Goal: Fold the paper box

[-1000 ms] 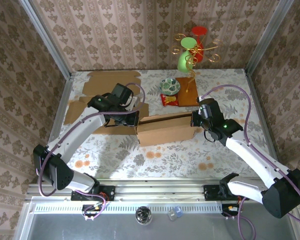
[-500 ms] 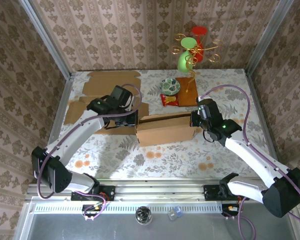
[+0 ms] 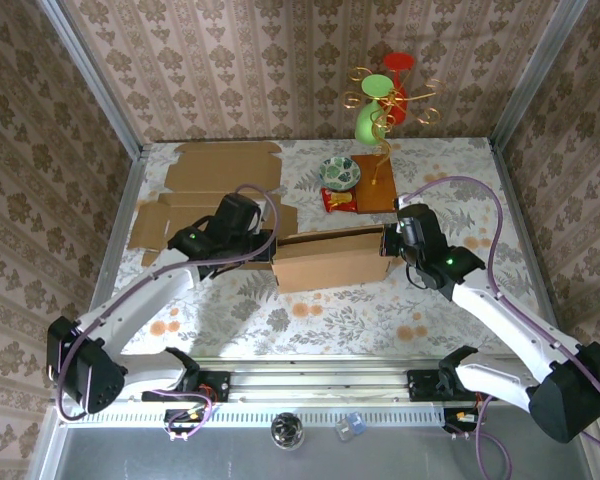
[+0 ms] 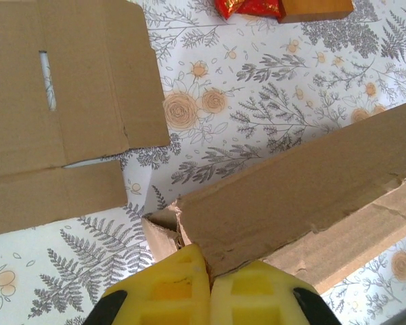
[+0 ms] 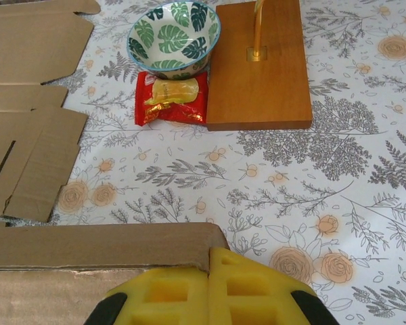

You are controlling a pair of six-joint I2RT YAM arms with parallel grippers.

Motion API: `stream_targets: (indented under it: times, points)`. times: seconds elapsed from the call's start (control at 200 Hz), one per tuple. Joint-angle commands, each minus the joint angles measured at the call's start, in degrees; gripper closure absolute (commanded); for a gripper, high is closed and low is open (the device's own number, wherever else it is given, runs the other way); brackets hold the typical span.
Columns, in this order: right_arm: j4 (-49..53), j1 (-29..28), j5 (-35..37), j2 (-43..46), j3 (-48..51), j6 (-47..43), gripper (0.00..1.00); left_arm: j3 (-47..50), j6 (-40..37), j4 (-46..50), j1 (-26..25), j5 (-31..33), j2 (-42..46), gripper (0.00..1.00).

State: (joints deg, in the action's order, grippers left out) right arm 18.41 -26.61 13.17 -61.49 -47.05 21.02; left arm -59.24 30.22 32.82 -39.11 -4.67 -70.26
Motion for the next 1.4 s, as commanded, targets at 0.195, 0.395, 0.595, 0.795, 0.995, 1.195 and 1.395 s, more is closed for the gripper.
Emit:
stream_targets:
  times: [0.195, 0.395, 0.595, 0.795, 0.995, 1.195, 1.395]
  points:
    - [4.64, -0.85, -1.13, 0.70, 2.01, 2.04, 1.00, 6.00, 0.35, 0.32, -3.32, 4.92, 1.85, 1.00]
    - [15.73, -0.90, -2.54, 2.69, -3.42, 17.48, 0.64, 6.87, 0.68, -0.21, -5.99, 9.18, 2.32, 1.00]
    - [19.81, -0.55, -8.04, 9.46, -4.55, 45.01, 0.37, 7.10, 0.61, -0.29, -7.91, 11.98, 2.67, 1.00]
    - [17.38, 0.76, -8.70, 13.39, -3.93, 61.31, 0.25, 6.74, 0.81, -0.39, -9.23, 13.41, 2.58, 1.00]
    - [12.80, 0.77, -11.30, 14.81, 1.76, 79.87, 0.21, 6.83, 1.33, -0.13, -10.40, 14.49, 2.85, 1.00]
    - [10.64, 1.11, -10.09, 14.97, 4.08, 82.29, 0.20, 6.70, 1.42, -0.30, -10.83, 14.91, 2.76, 1.00]
    - [6.44, 1.33, -10.60, 13.39, 5.86, 82.16, 0.21, 6.48, 1.34, -0.31, -11.16, 14.90, 2.58, 1.00]
